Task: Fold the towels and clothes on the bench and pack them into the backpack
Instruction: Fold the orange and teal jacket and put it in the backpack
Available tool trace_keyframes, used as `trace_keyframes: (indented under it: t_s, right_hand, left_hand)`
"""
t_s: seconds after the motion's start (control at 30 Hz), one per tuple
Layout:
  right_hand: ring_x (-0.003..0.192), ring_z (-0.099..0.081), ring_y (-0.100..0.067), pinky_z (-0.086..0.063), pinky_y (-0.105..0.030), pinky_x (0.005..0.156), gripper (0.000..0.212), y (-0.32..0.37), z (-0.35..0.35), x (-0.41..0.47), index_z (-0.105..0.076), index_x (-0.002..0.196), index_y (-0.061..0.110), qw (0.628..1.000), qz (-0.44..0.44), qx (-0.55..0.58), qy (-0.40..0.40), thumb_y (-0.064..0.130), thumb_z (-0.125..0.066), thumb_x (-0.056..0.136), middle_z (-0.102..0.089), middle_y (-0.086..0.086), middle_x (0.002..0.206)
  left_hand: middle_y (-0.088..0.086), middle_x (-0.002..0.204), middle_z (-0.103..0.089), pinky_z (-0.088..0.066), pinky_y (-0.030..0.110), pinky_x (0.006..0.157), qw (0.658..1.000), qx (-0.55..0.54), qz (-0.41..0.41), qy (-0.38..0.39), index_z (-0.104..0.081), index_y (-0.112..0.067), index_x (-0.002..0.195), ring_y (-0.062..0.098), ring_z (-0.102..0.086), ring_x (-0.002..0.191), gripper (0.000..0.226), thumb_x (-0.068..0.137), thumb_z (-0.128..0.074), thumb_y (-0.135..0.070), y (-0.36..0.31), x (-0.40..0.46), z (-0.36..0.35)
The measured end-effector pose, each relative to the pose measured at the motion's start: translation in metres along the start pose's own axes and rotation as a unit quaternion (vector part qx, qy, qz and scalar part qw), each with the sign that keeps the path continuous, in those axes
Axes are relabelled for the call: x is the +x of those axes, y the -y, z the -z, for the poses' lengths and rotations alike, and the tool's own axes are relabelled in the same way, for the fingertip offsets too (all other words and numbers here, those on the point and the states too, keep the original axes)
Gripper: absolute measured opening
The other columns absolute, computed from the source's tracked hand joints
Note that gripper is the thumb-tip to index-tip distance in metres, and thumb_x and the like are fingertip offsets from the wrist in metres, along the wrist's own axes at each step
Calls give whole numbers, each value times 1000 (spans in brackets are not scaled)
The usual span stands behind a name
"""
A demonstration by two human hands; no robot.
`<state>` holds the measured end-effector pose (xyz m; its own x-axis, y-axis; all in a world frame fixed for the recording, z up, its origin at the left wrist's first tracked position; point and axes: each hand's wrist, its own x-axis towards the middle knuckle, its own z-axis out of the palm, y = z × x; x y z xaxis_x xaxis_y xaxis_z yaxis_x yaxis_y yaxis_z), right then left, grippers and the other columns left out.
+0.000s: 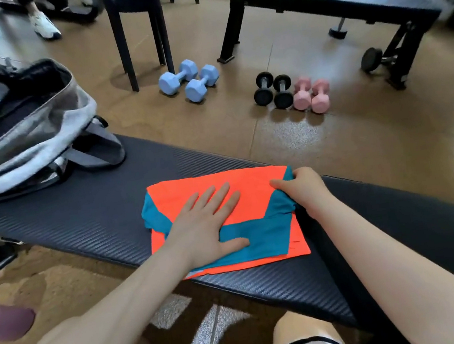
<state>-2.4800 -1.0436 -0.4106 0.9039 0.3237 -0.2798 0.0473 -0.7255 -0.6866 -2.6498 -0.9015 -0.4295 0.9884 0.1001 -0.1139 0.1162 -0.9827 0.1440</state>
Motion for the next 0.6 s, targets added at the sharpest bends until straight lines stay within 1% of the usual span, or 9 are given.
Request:
trace_keyframes:
  t_s: [0.13, 0.17, 0.23, 0.27, 0.33, 0.43, 0.5, 0.53, 0.6]
  right_hand:
    - [86, -66, -27, -54, -42, 83, 12, 9, -1, -15, -62, 69, 14, 998, -16, 63, 16, 15, -73, 73, -70, -13, 90]
    - [82, -66, -23, -56, -35, 78, 15, 11, 0, -20, -60, 68, 16, 995, -18, 91, 27, 9, -72, 74, -70, -12, 90]
    - [61, -64, -9, -50, -15, 53, 21, 18, 4, -29, -57, 70, 14, 986, -28, 151, 68, -3, -67, 78, -66, -9, 81]
    - [51, -61, -5, -44, -11, 42, 22, 22, 8, -32, -57, 71, 12, 981, -32, 170, 87, -6, -64, 79, -63, -7, 75]
    - [52, -60, -8, -42, -12, 40, 17, 32, 15, -33, -58, 76, 9, 977, -23, 182, 104, -6, -65, 78, -62, -5, 74]
    - [64, -57, -14, -47, -20, 48, 18, 58, 18, -35, -57, 87, 8, 986, 32, 127, 100, 0, -69, 75, -60, -5, 76]
    - [71, -55, -17, -45, -29, 58, 25, 80, 7, -39, -52, 89, 10, 990, 94, 39, 94, 8, -71, 73, -54, -3, 76]
    - [75, -53, -18, -43, -32, 61, 28, 92, -1, -41, -49, 90, 11, 988, 125, -12, 89, 13, -72, 73, -52, -2, 79]
    - [82, -50, -21, -35, -30, 56, 33, 114, -17, -49, -47, 94, 10, 975, 177, -105, 79, 22, -71, 75, -50, -3, 86]
  left_hand:
    - [-6, 155, 15, 3, 38, 115, 1000, 12, -9, -5, 13, -34, 145, 20, 5, 145, 104, 57, -13, -84, 5, 0, -7]
    - [-5, 155, 15, 2, 38, 115, 1000, 13, -10, -6, 13, -34, 145, 20, 5, 145, 105, 56, -14, -85, 6, 0, -8]
    - [-5, 156, 14, 2, 38, 115, 1000, 16, -14, -8, 13, -34, 145, 20, 5, 145, 107, 55, -13, -85, 7, 2, -7]
    - [-5, 156, 14, 2, 38, 115, 1000, 14, -14, -9, 13, -35, 145, 20, 6, 144, 107, 54, -12, -85, 7, 2, -8]
    - [-5, 156, 14, 2, 38, 115, 1000, 5, -13, -8, 11, -35, 145, 19, 6, 144, 108, 53, -11, -86, 8, 5, -8]
    - [-3, 157, 10, 0, 38, 116, 999, -19, -30, 19, 4, -32, 147, 19, 3, 144, 108, 53, -13, -83, 9, 9, -2]
    - [-1, 157, -5, -7, 41, 118, 993, -103, -48, 20, -13, -28, 148, 18, -6, 144, 100, 61, -25, -76, 18, 4, 11]
    - [-1, 156, -15, -9, 44, 117, 989, -143, -26, -10, -24, -28, 145, 19, -10, 144, 92, 64, -30, -71, 27, -1, 16]
    - [-1, 152, -27, -12, 48, 114, 974, -159, 90, -135, -41, -31, 137, 28, -15, 142, 74, 70, -36, -61, 49, -17, 20]
